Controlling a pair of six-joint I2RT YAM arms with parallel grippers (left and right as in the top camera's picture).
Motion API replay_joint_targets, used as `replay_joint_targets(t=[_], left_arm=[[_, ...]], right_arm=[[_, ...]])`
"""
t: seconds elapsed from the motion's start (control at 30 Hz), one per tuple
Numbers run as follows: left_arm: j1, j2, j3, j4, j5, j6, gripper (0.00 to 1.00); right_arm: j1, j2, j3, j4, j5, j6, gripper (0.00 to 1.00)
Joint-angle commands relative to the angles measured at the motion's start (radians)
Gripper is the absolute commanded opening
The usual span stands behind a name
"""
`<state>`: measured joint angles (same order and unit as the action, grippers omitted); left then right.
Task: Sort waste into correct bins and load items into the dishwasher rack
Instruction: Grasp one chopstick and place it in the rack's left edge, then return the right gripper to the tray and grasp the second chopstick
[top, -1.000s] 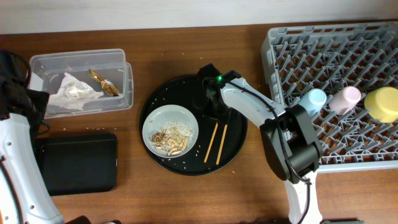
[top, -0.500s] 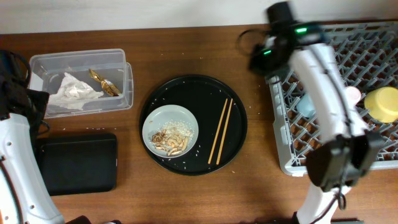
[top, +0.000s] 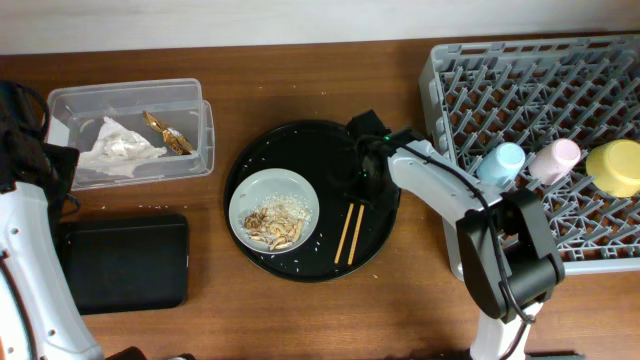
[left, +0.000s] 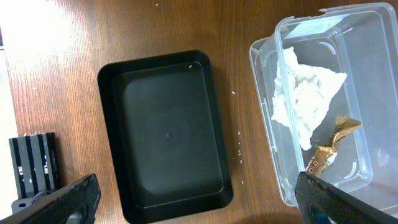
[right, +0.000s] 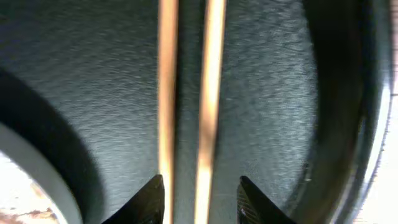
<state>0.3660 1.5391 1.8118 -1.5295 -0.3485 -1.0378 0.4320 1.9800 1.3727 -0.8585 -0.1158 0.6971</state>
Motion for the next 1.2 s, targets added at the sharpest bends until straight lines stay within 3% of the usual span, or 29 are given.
replay_joint_targets(t=[0.0,0.1,0.53,0.63,0.7,0.83,0.93,0.97,1.07,1.13,1.17], left_arm=[[0.003,-0.007,0.003,-0.002,-0.006,-0.009,0.99],[0.003,-0.007,0.003,-0.002,-0.006,-0.009,0.99],[0.003,-0.007,0.003,-0.002,-0.006,-0.009,0.99],[0.003,-0.007,0.003,-0.002,-0.006,-0.009,0.99],[0.003,-0.007,0.003,-0.002,-0.007,-0.009,0.99],[0.003,-0.007,0.003,-0.002,-0.006,-0.009,0.99],[0.003,-0.007,0.003,-0.002,-0.006,-0.009,0.99],[0.003,-0.007,0.003,-0.002,-0.006,-0.009,0.99],[0.003,-0.007,0.003,-0.002,-0.006,-0.009,0.99],[0.003,-0.007,0.003,-0.002,-0.006,-0.009,0.99],[0.003,-0.007,0.003,-0.002,-0.006,-0.009,0.99]], right_arm=[[0.013,-0.009,-0.048,0.026,0.087,0.064,0.36],[0.027,-0.009,-0.060,0.056,0.107,0.064,0.32],[0.105,0.039,-0.061,0.078,0.204,0.132,0.31],[0.105,0.071,-0.061,0.078,0.207,0.132,0.22],[0.105,0.074,-0.061,0.072,0.207,0.131,0.07],[0.103,0.028,0.013,-0.023,0.203,0.119,0.04],[0.071,-0.066,0.178,-0.180,0.203,-0.025,0.04],[0.023,-0.119,0.294,-0.249,0.216,-0.193,0.04],[-0.138,-0.168,0.477,-0.364,0.244,-0.386,0.04],[-0.272,-0.169,0.504,-0.365,0.228,-0.648,0.04],[-0.305,-0.165,0.501,-0.365,0.228,-0.710,0.04]])
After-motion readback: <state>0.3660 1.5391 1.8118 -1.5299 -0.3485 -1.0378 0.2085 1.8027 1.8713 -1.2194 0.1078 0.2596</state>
